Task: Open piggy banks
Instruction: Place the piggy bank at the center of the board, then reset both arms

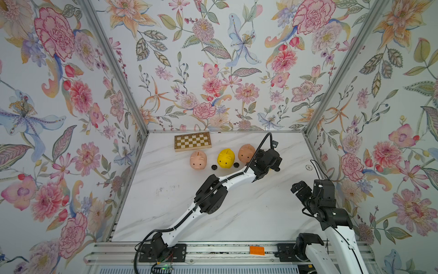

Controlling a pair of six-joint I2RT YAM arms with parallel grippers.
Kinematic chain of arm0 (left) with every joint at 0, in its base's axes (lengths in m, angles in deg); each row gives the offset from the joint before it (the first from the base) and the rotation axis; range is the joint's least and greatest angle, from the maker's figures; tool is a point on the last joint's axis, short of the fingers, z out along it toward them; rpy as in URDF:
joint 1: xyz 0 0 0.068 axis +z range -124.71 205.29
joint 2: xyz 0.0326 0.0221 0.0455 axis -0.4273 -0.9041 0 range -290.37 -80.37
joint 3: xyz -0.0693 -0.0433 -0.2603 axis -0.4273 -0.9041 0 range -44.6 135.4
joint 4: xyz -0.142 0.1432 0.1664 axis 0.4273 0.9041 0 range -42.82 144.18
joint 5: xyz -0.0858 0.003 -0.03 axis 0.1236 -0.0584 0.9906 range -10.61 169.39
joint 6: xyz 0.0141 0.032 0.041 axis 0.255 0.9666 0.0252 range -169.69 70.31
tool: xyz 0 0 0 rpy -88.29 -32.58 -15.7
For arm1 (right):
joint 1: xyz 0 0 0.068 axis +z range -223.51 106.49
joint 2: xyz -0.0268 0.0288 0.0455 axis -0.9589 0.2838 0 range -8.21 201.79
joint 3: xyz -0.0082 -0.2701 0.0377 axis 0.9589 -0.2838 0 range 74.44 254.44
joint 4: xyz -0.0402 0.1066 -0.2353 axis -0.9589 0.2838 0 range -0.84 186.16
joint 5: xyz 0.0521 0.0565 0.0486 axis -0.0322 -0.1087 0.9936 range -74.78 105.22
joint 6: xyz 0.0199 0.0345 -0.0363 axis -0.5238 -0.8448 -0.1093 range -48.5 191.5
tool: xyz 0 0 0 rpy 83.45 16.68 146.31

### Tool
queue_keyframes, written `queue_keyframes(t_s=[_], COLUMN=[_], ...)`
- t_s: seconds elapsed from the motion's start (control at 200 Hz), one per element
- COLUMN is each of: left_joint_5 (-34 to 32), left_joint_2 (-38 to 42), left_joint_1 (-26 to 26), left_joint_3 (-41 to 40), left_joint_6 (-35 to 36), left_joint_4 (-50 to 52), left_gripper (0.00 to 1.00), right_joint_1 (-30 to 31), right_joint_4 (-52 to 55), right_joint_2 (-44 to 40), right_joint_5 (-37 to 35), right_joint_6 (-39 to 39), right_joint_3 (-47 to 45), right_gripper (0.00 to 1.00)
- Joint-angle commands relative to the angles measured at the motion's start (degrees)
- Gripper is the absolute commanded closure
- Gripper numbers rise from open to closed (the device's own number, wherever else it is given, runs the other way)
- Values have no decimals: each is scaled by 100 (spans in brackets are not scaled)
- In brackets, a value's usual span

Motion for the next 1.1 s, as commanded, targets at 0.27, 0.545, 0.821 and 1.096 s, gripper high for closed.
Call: queue_keyframes(t_s=[0.27, 0.545, 0.821, 1.096], left_joint_5=[-152, -422, -1778, -3135], left_joint_2=[1352, 3856, 6605, 8986], left_joint_1=[9, 194, 575, 1274], left_joint_3=[-754, -3733, -6996, -10838], left_joint_6=[136, 328, 913, 2691], left_joint_4=[-6, -657, -1034, -4303], left_gripper=[1, 1, 1, 1], right_joint_1=[-13, 384, 1306, 1257], right_joint_4=[-580, -2260, -5063, -7363], right_joint_2=[-49, -90, 769, 2588], right_joint_5=[611, 131, -1029, -1445], right_joint_6=[363, 1318, 2822, 4099], right_joint_3=[-252, -762, -1320, -1464], right_gripper=[1, 1, 1, 1])
